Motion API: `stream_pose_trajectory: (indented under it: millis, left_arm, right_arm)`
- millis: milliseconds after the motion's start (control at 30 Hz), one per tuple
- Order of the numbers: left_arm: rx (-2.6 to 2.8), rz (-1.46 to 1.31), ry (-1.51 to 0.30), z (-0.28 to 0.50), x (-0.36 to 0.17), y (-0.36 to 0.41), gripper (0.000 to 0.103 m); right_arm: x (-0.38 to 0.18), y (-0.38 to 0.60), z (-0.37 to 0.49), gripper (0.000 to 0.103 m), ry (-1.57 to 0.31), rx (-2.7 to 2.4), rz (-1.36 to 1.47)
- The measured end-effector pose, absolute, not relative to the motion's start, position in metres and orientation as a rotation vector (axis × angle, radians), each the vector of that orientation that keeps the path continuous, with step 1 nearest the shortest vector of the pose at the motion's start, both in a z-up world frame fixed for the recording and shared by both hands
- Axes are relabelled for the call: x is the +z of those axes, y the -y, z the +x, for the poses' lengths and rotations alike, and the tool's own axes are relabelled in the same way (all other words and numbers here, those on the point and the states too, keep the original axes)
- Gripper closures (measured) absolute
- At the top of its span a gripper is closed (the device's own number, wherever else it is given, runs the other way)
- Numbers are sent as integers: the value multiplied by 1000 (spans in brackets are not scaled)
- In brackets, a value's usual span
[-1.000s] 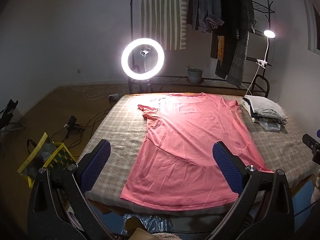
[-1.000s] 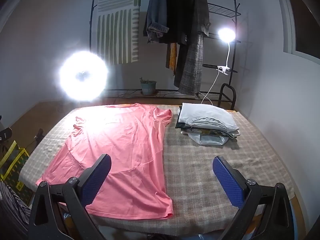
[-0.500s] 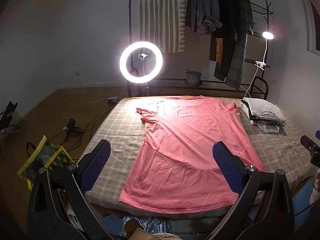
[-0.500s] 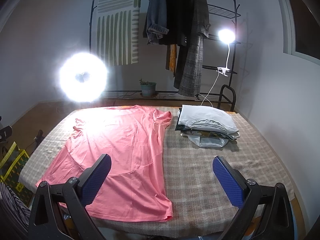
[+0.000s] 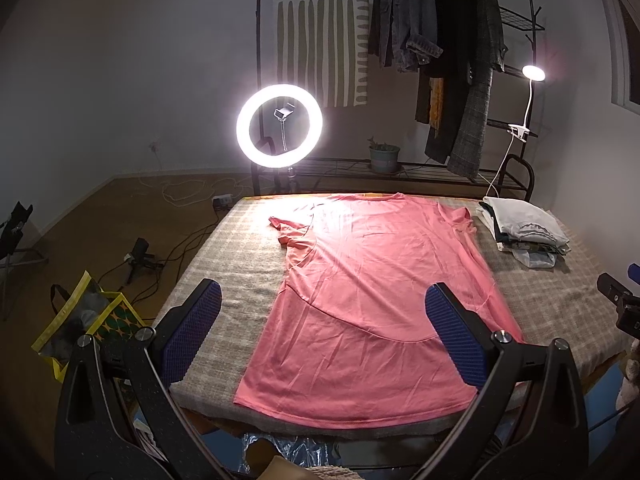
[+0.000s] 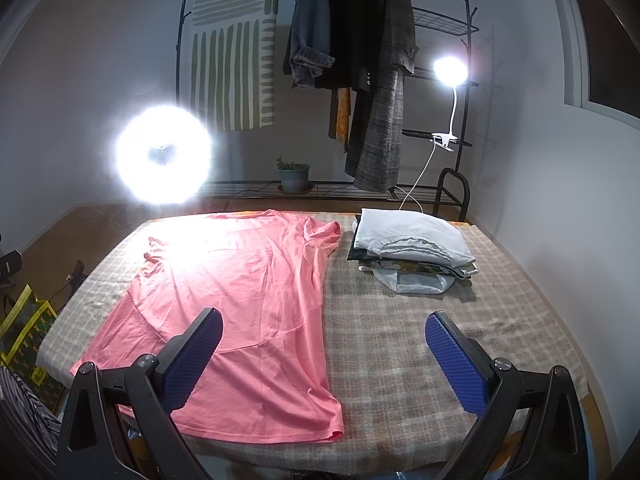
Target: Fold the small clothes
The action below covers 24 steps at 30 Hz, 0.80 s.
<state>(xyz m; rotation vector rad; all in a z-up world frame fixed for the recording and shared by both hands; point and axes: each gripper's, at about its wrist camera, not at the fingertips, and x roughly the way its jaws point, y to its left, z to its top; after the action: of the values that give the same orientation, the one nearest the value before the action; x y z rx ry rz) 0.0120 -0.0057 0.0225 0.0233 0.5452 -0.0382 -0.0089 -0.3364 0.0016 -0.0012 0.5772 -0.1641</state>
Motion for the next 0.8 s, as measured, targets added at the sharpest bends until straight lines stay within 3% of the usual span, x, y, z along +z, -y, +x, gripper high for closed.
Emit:
stream_pose_trajectory:
  millis: [800]
  left_arm:
    - [-38,22,-544,11,21,6,0]
  right_arm:
    - [0,339,-7,1,-580,-167,1]
